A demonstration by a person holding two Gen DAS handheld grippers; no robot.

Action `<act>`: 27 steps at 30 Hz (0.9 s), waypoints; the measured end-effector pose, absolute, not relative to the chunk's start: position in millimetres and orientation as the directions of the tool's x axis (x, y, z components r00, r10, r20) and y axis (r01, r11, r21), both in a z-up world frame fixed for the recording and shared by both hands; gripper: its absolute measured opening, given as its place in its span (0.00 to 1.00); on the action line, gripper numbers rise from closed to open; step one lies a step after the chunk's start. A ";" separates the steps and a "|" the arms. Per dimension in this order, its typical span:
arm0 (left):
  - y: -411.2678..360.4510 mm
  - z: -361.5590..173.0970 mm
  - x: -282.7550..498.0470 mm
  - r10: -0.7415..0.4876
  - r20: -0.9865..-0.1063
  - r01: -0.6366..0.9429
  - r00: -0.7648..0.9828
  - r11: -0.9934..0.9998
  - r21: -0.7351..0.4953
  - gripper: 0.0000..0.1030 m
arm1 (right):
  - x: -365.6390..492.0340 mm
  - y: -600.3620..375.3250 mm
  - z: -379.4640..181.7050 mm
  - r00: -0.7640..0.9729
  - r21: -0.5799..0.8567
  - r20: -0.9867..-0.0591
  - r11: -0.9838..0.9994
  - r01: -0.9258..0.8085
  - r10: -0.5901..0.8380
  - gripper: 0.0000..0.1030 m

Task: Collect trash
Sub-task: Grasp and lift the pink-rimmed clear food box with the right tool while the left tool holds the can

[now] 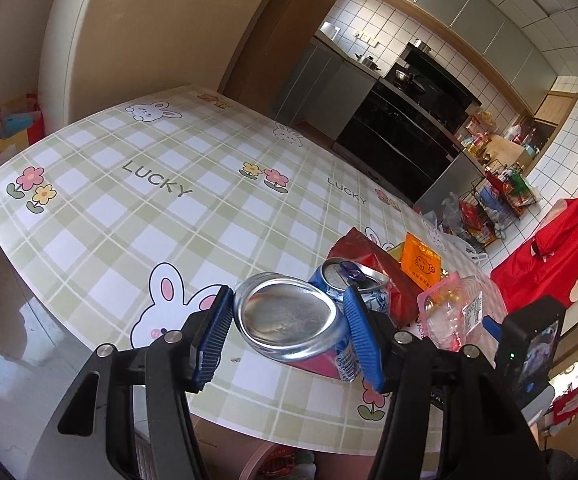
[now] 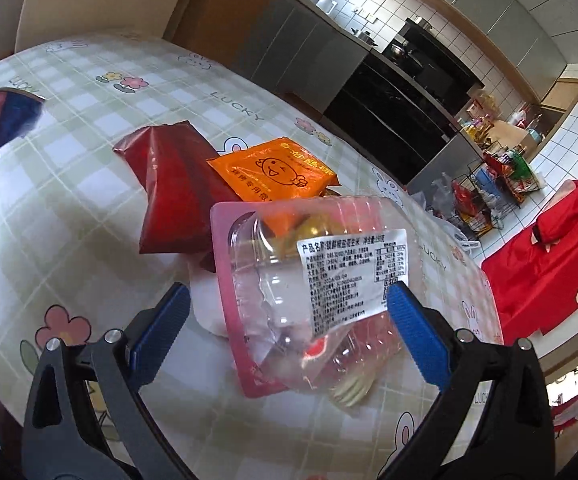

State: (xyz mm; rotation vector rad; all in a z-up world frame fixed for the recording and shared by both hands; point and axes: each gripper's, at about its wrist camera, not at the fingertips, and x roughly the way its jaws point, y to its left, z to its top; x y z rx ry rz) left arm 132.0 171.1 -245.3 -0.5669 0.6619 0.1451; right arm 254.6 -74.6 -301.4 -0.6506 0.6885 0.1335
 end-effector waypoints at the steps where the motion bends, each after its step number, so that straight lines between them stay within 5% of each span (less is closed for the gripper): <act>1: 173.3 -246.1 131.1 -0.051 -0.617 -0.303 0.785 0.837 -0.456 0.54 | 259.8 -71.9 -303.9 0.771 -0.527 -0.626 0.792 -0.308 -0.116 0.94; 10: 177.3 -251.7 130.4 -0.078 -0.610 -0.290 0.788 0.828 -0.480 0.54 | 280.1 -65.6 -318.6 0.753 -0.569 -0.626 0.779 -0.262 -0.204 0.93; 14: 175.9 -251.7 130.7 -0.086 -0.606 -0.277 0.791 0.833 -0.479 0.54 | 278.0 -78.2 -309.1 0.749 -0.532 -0.640 0.802 -0.271 -0.171 0.77; 17: 175.1 -250.8 130.4 -0.090 -0.603 -0.271 0.793 0.834 -0.481 0.54 | 272.4 -91.8 -295.1 0.749 -0.474 -0.651 0.838 -0.272 -0.125 0.68; 27: 166.9 -244.5 129.7 -0.104 -0.595 -0.246 0.797 0.844 -0.477 0.54 | 265.0 -165.4 -236.2 0.755 -0.081 -0.651 0.981 -0.176 0.082 0.61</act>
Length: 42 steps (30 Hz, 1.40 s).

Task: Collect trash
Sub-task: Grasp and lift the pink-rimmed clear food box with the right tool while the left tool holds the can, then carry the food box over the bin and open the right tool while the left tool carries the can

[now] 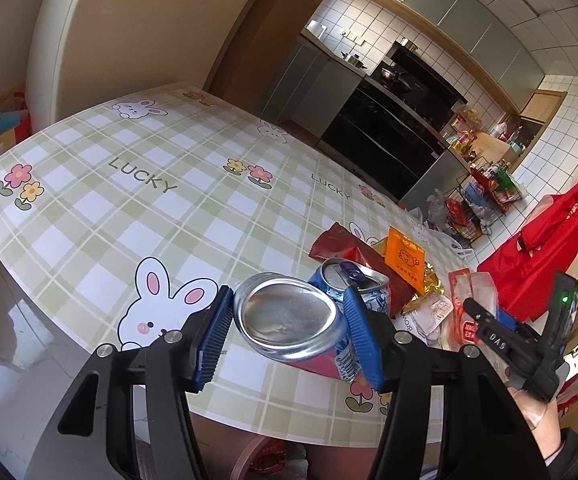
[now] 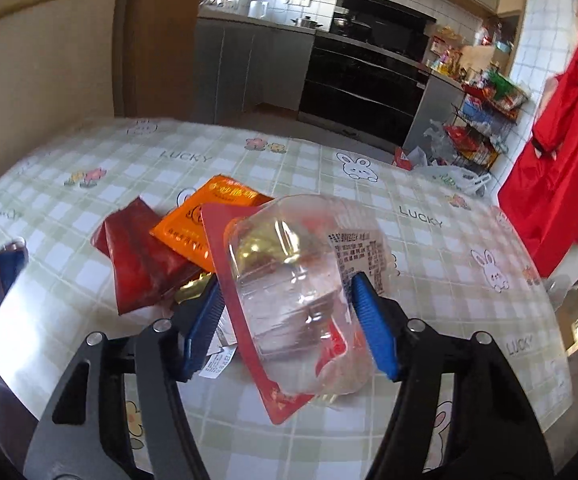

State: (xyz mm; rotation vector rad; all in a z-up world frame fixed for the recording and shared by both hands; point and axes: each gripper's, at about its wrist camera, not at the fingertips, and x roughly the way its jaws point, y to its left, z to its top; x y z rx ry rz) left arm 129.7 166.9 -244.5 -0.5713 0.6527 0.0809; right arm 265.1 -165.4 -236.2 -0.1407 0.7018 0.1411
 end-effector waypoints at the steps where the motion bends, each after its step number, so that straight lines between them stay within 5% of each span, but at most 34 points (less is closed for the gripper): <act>1: 165.0 -243.5 129.7 -0.107 -0.594 -0.241 0.797 0.846 -0.476 0.54 | 265.4 -173.3 -232.0 0.759 -0.041 -0.644 0.986 -0.160 0.097 0.60; 6: 156.8 -239.9 130.9 -0.116 -0.591 -0.219 0.798 0.858 -0.464 0.54 | 265.4 -202.2 -213.8 0.775 0.103 -0.609 0.986 -0.131 0.167 0.58; 26: 137.8 -198.2 113.1 -0.102 -0.551 -0.168 0.828 0.893 -0.418 0.54 | 185.8 -234.0 -145.9 0.809 0.237 -0.482 0.939 -0.249 0.336 0.58; 42: 121.9 -142.8 50.5 -0.120 -0.462 -0.098 0.879 0.902 -0.420 0.54 | 70.3 -253.8 -123.1 0.711 0.359 -0.501 0.866 -0.347 0.493 0.58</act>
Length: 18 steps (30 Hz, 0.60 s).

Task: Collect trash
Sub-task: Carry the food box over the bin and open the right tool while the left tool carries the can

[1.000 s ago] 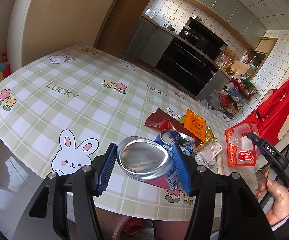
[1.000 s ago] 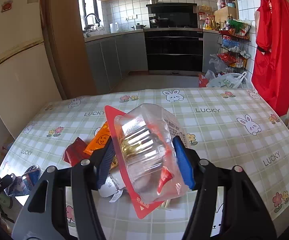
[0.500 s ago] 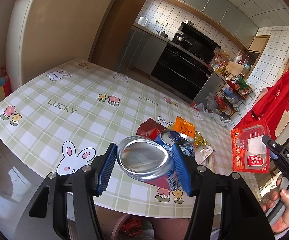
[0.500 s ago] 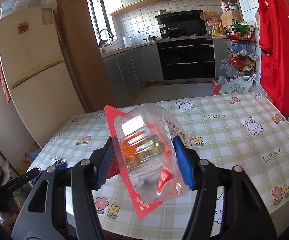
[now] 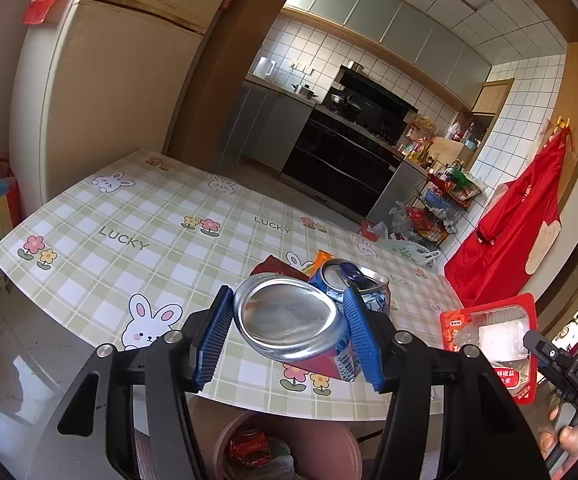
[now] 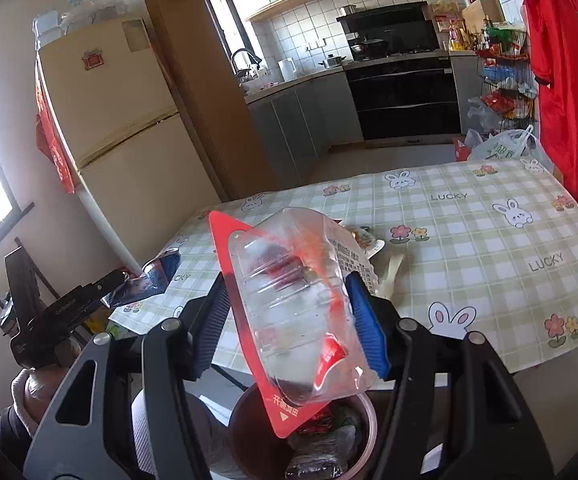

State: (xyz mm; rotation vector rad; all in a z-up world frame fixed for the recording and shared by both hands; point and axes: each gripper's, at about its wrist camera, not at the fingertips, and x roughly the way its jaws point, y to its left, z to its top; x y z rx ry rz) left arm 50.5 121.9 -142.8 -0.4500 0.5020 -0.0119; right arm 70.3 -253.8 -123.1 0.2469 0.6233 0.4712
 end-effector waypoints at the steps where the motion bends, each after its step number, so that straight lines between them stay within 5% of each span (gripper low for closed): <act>1: 122.6 -139.9 45.7 -0.120 -0.459 -0.097 0.881 0.902 -0.421 0.54 | 66.3 -253.6 -123.8 0.704 0.369 -0.503 0.861 -0.350 0.502 0.58; 18: 136.4 -127.9 17.7 -0.107 -0.437 -0.103 0.893 0.897 -0.429 0.54 | 57.0 -210.2 -142.3 0.551 0.410 -0.572 0.793 -0.450 0.608 0.59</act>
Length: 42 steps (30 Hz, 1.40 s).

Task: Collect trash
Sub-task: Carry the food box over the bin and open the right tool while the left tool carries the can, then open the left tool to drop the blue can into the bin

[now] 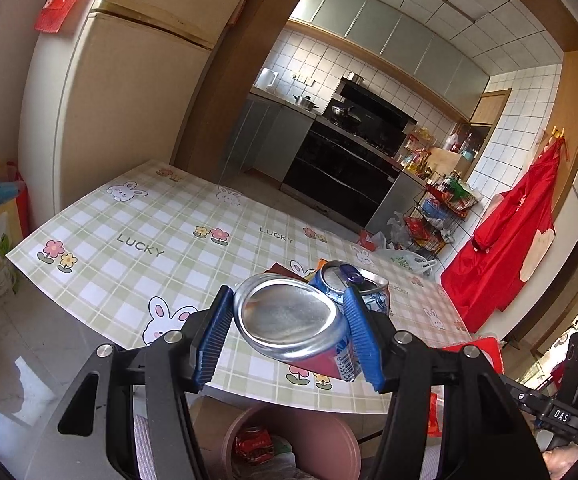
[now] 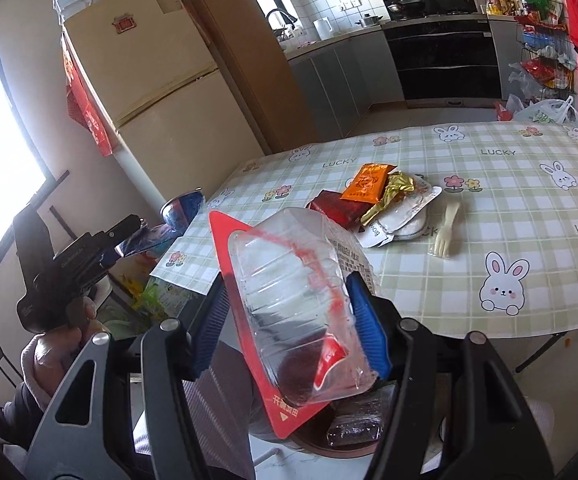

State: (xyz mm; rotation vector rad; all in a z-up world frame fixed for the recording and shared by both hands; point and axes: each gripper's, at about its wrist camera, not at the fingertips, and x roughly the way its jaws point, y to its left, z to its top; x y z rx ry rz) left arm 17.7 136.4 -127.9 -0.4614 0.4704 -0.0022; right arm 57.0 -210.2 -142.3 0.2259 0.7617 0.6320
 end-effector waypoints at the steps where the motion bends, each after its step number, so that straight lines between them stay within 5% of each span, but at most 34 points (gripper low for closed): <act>1: 136.5 -128.6 18.1 -0.107 -0.438 -0.103 0.892 0.897 -0.430 0.54 | 58.1 -207.8 -143.9 0.542 0.412 -0.576 0.791 -0.452 0.611 0.59; 18: 132.6 -141.5 23.8 -0.129 -0.460 -0.097 0.878 0.895 -0.435 0.51 | 64.1 -189.2 -168.9 0.472 0.432 -0.621 0.775 -0.460 0.626 0.61; 20: 131.3 -142.3 24.6 -0.137 -0.461 -0.089 0.877 0.896 -0.435 0.45 | 63.4 -187.2 -169.2 0.476 0.423 -0.622 0.778 -0.465 0.622 0.62; 21: 130.3 -142.6 25.5 -0.147 -0.463 -0.081 0.874 0.896 -0.436 0.27 | 62.7 -187.0 -168.8 0.481 0.419 -0.619 0.779 -0.467 0.621 0.67; 22: 129.4 -143.7 27.5 -0.152 -0.475 -0.080 0.867 0.898 -0.433 0.21 | 61.9 -187.4 -167.3 0.492 0.413 -0.614 0.782 -0.466 0.617 0.70; 31: 113.8 -145.0 30.6 -0.211 -0.473 -0.022 0.855 0.897 -0.441 0.21 | 61.4 -200.1 -151.8 0.577 0.356 -0.586 0.820 -0.447 0.569 0.79; 36: 98.2 -140.3 32.0 -0.268 -0.469 0.035 0.842 0.894 -0.447 0.21 | 60.6 -216.2 -138.9 0.648 0.317 -0.557 0.855 -0.411 0.519 0.92; 42: 73.9 -142.5 36.1 -0.329 -0.491 0.102 0.807 0.896 -0.432 0.21 | 60.3 -237.3 -129.8 0.707 0.309 -0.527 0.881 -0.358 0.472 0.94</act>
